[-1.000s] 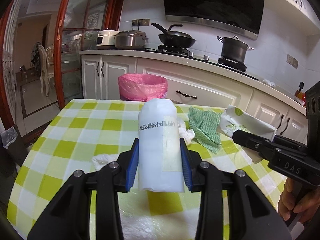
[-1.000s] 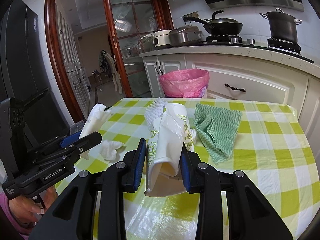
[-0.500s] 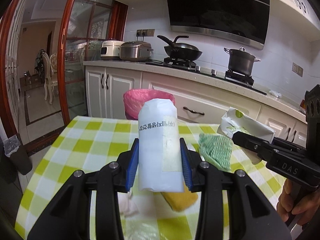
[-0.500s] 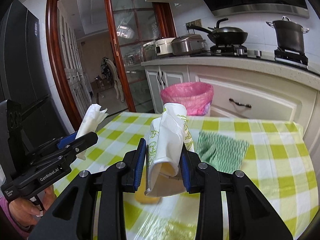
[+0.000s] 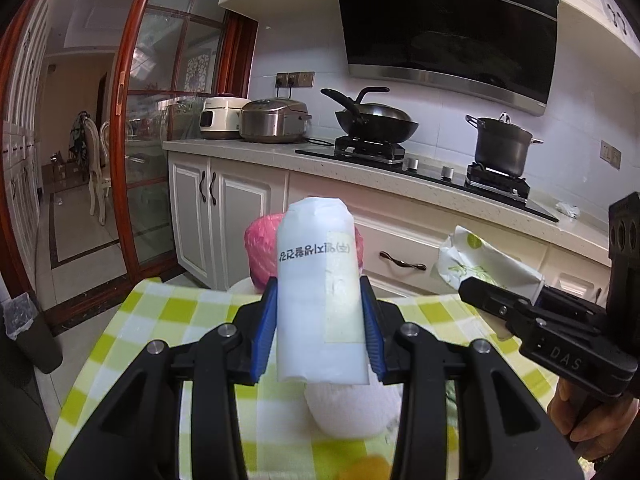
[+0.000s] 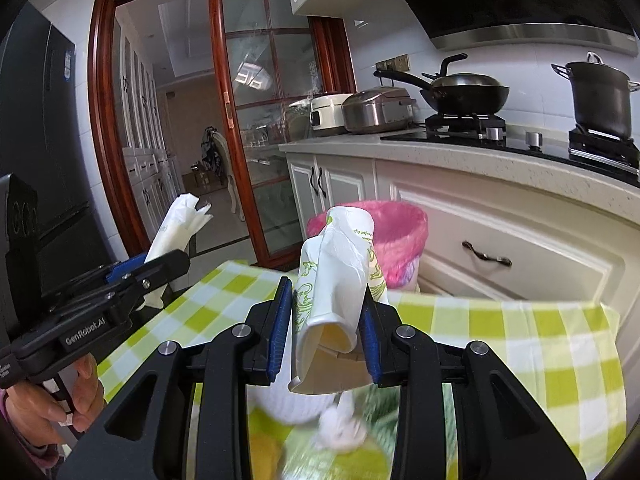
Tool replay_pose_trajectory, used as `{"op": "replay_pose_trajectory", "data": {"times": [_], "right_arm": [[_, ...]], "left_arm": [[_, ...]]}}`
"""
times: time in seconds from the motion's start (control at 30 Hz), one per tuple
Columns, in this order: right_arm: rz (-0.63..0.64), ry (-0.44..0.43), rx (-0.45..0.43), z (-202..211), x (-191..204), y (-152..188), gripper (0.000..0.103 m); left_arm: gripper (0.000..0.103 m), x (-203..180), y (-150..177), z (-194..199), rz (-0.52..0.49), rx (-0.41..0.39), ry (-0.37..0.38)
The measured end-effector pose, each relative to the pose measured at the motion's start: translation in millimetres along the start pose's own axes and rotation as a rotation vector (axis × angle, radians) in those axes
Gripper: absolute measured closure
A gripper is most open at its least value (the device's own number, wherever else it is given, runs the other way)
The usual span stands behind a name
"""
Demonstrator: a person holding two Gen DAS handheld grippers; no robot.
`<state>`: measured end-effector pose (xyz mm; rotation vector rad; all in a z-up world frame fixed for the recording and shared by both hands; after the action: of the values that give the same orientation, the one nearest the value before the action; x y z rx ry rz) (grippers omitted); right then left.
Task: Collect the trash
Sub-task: 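Carry the paper cup and paper roll with both tools over the pink bin, then open the left tool over the bin while the right tool releases the paper cup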
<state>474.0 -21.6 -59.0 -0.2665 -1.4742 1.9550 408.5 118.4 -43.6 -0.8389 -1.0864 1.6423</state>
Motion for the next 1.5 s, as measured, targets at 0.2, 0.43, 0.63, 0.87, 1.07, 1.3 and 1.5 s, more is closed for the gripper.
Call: {"op": "replay_pose_trajectory", "data": {"times": [0.2,0.43,0.63,0.87,1.07,1.3,1.5], "right_arm": [[0.01,-0.004,0.018,-49,-32,-33,0.071],[0.002,-0.003,0.044,-109,-73,-72,0.071],[-0.005,-0.002,0.096,-163,-107,-88,0.07],[-0.06,-0.033,0.091,-216,-150,-106,0.069],[-0.073,-0.049,0.104,-250,-175,-105,0.054],[-0.109,-0.053,0.081,-247,-187,-97,0.054],[-0.036,-0.04,0.093,-176,-154,-87,0.054]], "left_arm": [[0.065,-7,-31,-50,-0.036,-0.015,-0.006],[0.065,-14,-66,-128,-0.063,0.0,-0.011],[0.065,-10,-86,-204,-0.038,0.052,-0.001],[0.063,-4,-96,-281,-0.014,0.089,0.019],[0.045,6,-85,-327,-0.003,0.112,0.003],[0.044,25,-69,-336,0.04,0.132,-0.033],[0.031,40,-63,-280,0.017,0.113,-0.077]]}}
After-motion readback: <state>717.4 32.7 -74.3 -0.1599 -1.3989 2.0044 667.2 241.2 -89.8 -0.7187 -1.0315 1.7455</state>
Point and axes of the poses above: each gripper's, at about its wrist camera, not at the fingertips, and z roughly against the way its jaws point, x to its left, y to its underside, the point moved 7 cm from there along -z, roughly the way its jaws point, and after that the axes turned 11 degrees about -y, right-handed, at the moved point
